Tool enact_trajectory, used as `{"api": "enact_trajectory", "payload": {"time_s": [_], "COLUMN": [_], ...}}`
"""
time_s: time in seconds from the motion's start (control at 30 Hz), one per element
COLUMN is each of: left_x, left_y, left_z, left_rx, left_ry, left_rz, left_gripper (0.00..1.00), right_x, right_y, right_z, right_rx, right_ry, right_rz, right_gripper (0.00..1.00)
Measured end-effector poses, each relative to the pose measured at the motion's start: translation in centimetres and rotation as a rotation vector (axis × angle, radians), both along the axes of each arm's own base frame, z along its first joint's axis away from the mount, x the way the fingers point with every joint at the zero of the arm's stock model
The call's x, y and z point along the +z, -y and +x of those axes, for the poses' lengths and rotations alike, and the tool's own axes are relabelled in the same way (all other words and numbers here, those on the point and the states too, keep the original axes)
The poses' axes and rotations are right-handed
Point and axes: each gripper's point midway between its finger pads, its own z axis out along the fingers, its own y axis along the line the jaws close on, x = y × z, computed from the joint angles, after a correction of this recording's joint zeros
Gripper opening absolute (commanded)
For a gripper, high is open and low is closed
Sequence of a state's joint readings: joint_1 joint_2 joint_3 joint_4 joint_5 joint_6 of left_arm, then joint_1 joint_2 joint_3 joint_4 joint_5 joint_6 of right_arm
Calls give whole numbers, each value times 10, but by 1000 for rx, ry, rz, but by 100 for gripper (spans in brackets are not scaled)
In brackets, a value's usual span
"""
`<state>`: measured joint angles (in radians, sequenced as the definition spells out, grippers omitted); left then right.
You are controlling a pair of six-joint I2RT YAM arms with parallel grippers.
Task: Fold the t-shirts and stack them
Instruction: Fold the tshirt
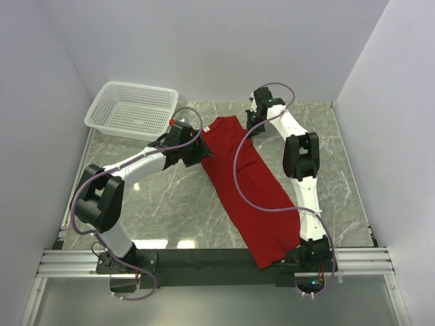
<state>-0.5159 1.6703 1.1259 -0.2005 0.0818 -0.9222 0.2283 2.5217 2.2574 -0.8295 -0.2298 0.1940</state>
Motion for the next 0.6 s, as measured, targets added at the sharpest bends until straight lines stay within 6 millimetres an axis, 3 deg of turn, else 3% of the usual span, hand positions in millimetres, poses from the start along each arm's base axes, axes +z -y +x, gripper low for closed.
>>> {"api": "enact_trajectory", "payload": {"time_s": [0.6], "left_x": [-6], "left_y": [-3], "left_z": [-7], "left_rx": [5], "left_ry": [-43], "left_rz": [17], "left_gripper": [65], "right_x": [-1], "right_y": [16], "right_z": [-6], "right_rx": [-48], "right_ry": [-66], "right_rz": [78], "right_gripper": [4]}}
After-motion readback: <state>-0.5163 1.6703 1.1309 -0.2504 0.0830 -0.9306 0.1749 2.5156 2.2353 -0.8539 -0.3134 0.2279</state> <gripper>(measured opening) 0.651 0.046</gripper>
